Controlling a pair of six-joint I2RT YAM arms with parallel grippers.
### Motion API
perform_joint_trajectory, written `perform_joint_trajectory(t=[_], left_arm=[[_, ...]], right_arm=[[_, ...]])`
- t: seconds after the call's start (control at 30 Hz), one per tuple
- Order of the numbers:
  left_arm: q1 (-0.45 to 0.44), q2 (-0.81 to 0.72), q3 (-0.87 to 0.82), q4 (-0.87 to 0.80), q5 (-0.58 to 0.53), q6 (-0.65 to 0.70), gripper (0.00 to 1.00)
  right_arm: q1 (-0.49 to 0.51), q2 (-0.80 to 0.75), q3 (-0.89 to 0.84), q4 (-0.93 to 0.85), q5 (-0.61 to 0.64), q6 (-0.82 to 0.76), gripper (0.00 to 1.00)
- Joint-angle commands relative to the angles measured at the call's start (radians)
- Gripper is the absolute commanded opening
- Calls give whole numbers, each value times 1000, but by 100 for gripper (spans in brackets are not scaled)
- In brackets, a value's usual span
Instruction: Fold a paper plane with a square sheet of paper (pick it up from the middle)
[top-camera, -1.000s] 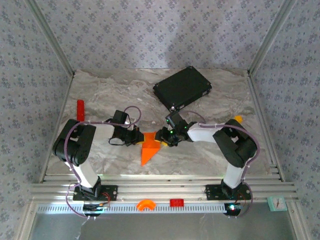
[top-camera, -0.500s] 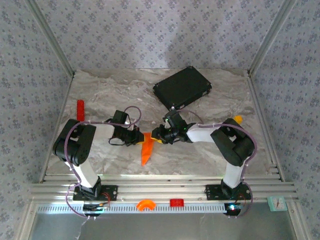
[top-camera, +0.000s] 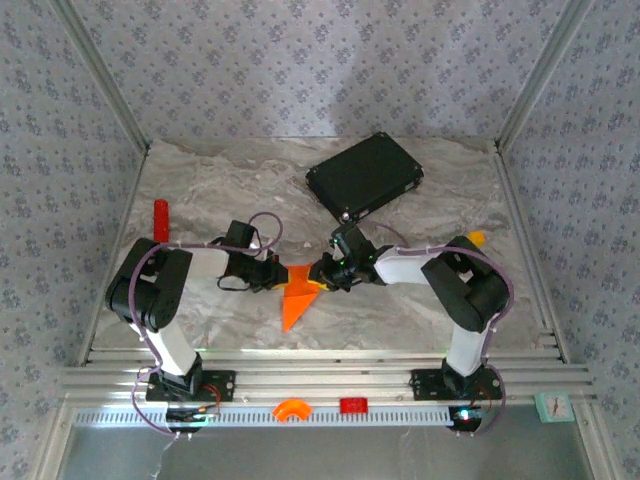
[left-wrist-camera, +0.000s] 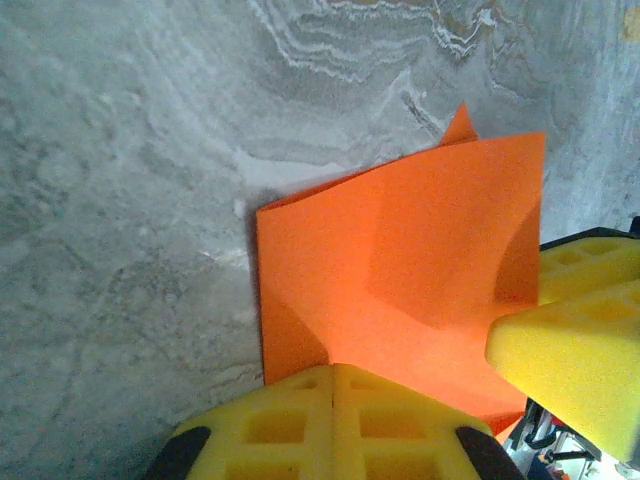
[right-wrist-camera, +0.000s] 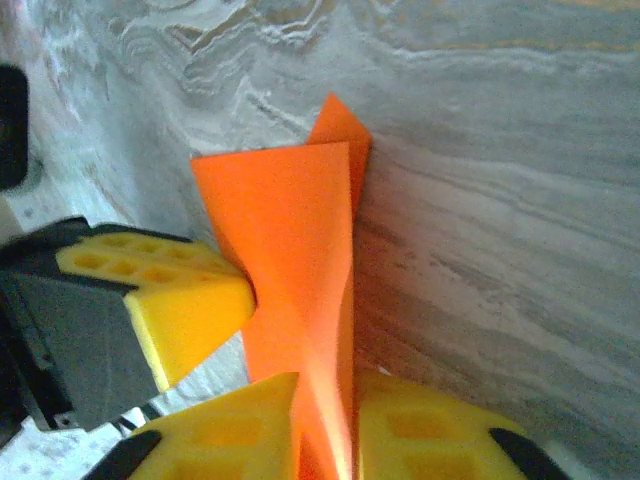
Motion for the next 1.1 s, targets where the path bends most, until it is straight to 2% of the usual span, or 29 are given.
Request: perform_joint_trajectory(t=[0.0,0.1,0.17,0.27,0.4,0.53,0.67,0.77,1.07], left_arm=[[2,-27,-2,-32,12,15,0],[2,-100,-4,-47,-9,13,3],[0,-175,-1,-75,-42,27,15],[-30,-284,3,-143,-130,94,29],[-144,-408,-4,-231,-329,188,33],[-307,-493,-39,-244,-522,235,37],[-468,-489,-29,-287,-702,286,42],[-562,-446,-12,-303,-790,310,44],[-713,-283,60,-321,-1010,325,46]], right_arm=[[-3,14,14,-31,8,-5,13],[-10,-9,-5,-2,12,27,11],[-13,-41,-34,22,41,53,5],[-21,-80,-76,57,72,93,1],[-27,-126,-127,100,126,159,0],[-27,-149,-140,102,159,193,0],[-23,-173,-150,111,181,215,0],[-22,-186,-140,93,185,215,0],[-14,-197,-128,74,197,228,0]])
